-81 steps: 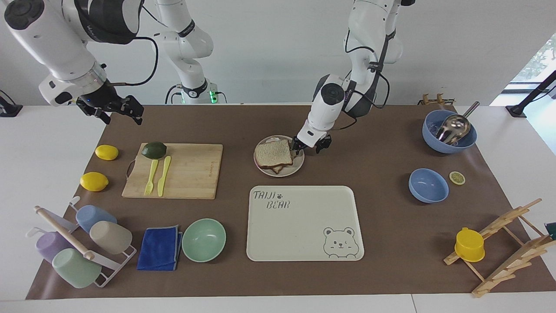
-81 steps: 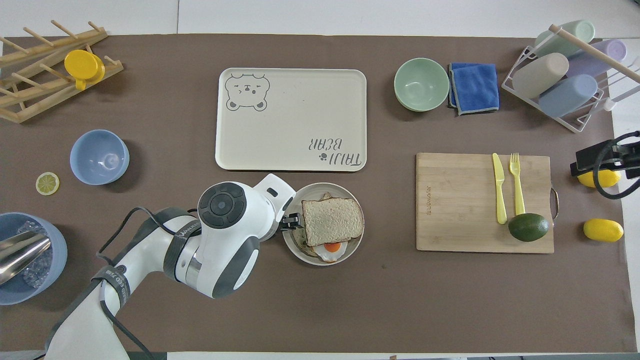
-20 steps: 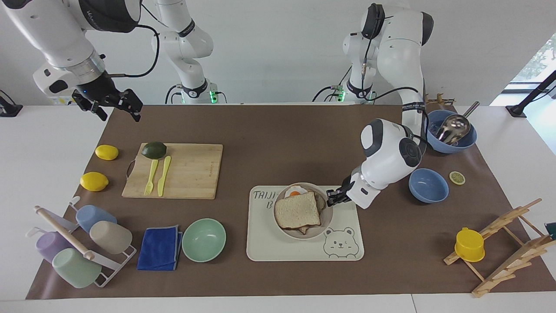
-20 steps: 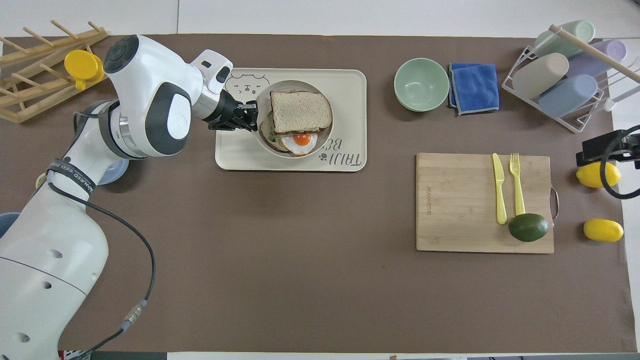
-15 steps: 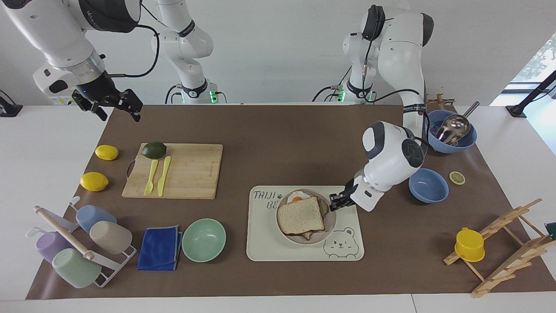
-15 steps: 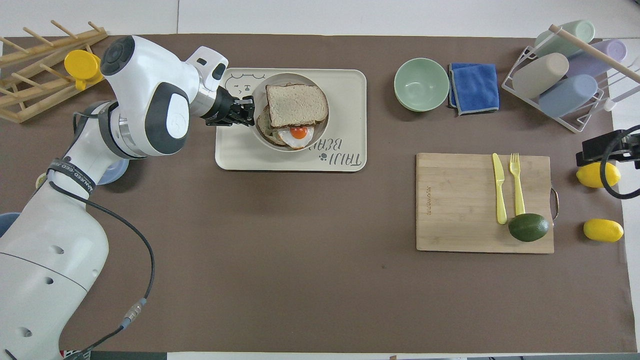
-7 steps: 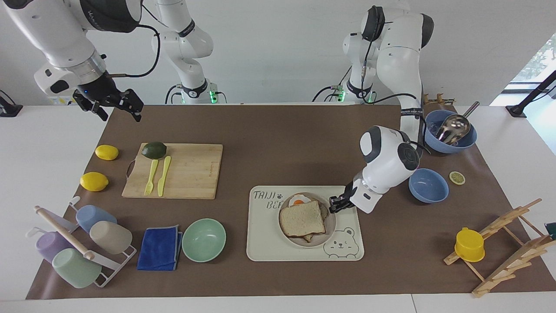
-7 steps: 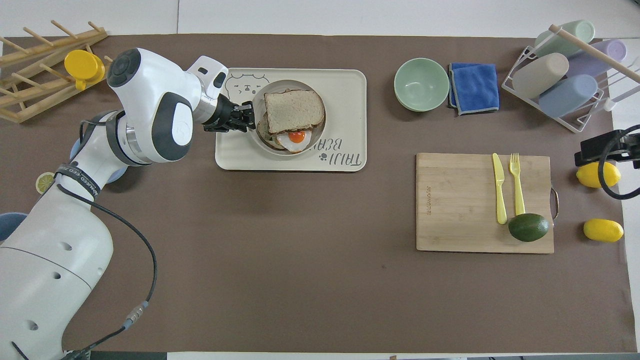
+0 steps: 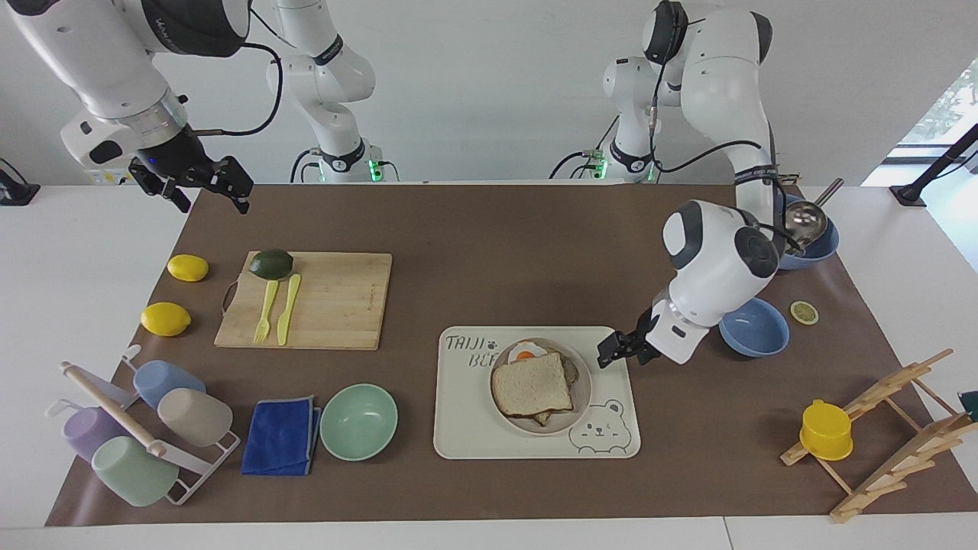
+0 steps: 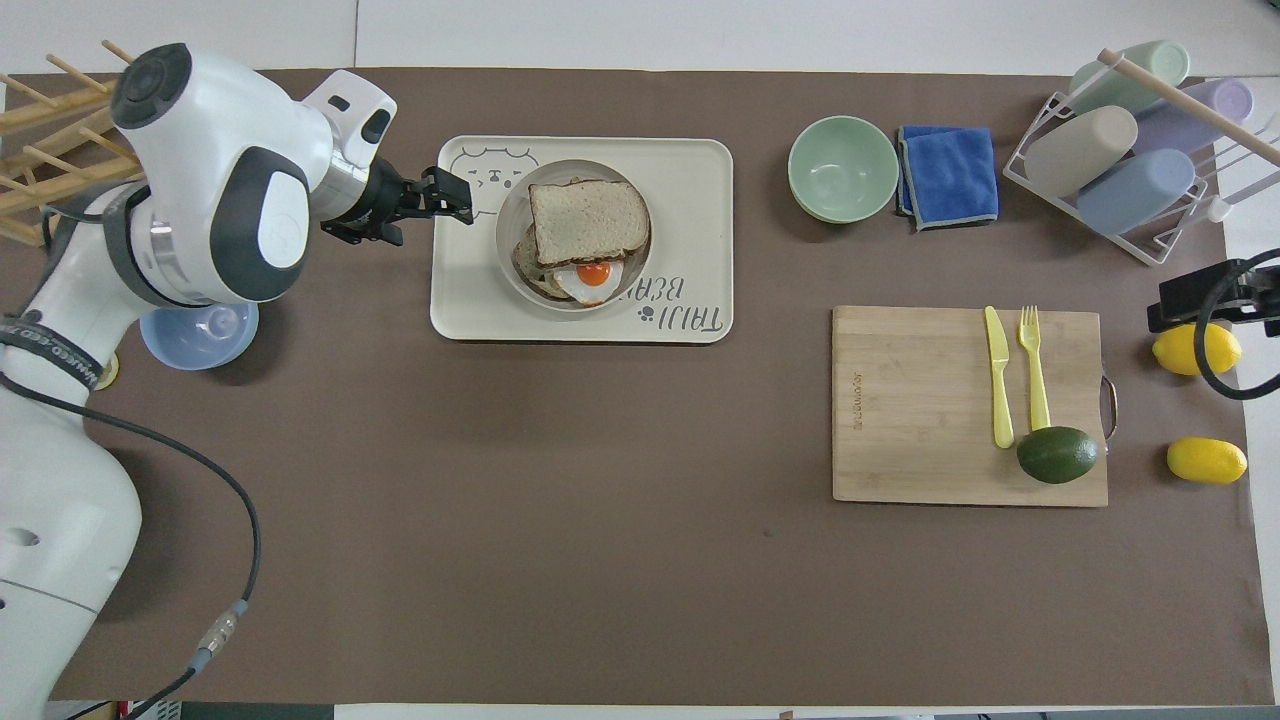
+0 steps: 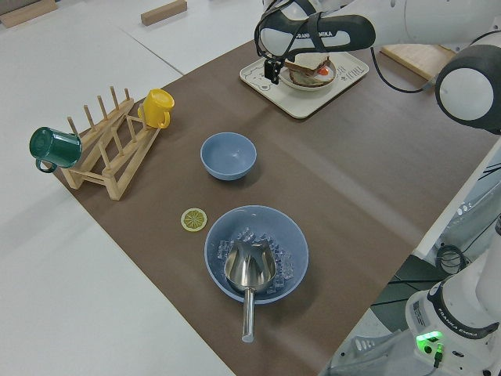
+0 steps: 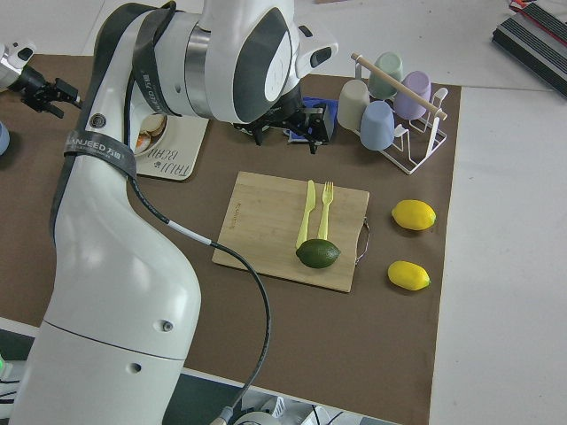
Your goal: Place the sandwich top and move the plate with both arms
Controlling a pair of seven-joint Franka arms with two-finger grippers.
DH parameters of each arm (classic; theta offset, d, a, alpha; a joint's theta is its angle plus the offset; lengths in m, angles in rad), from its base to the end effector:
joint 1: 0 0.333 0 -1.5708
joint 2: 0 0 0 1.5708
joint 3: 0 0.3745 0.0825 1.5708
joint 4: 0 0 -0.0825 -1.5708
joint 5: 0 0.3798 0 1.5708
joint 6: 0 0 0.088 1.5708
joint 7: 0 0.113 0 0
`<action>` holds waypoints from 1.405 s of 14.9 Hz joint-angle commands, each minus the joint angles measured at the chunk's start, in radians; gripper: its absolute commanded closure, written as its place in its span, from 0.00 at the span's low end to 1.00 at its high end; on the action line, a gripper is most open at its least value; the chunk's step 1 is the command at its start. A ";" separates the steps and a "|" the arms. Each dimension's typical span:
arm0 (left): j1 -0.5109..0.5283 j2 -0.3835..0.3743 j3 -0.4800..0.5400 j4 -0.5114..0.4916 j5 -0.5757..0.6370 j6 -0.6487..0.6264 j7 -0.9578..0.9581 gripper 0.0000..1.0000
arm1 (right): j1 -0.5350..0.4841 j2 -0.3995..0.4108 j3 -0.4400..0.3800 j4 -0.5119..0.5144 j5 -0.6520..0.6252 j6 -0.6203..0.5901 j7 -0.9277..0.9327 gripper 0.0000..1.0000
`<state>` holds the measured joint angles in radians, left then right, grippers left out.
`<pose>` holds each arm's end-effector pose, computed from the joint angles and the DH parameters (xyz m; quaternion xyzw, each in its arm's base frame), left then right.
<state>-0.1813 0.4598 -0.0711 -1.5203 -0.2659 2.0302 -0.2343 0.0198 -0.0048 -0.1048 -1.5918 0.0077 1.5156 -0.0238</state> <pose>0.6912 -0.1859 0.4513 0.9891 0.0508 -0.0085 0.1378 0.5396 -0.0452 0.6652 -0.9989 0.0305 0.0354 0.0060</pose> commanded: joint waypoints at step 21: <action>0.074 -0.500 0.017 -0.127 0.231 -0.508 0.115 0.00 | -0.006 -0.003 0.020 0.010 -0.009 -0.014 0.016 0.00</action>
<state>-0.1262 -0.0417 -0.0387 -1.6473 -0.0291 1.5050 -0.1342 0.0199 -0.0048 -0.0947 -1.5915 0.0077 1.5156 -0.0238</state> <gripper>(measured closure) 0.000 0.000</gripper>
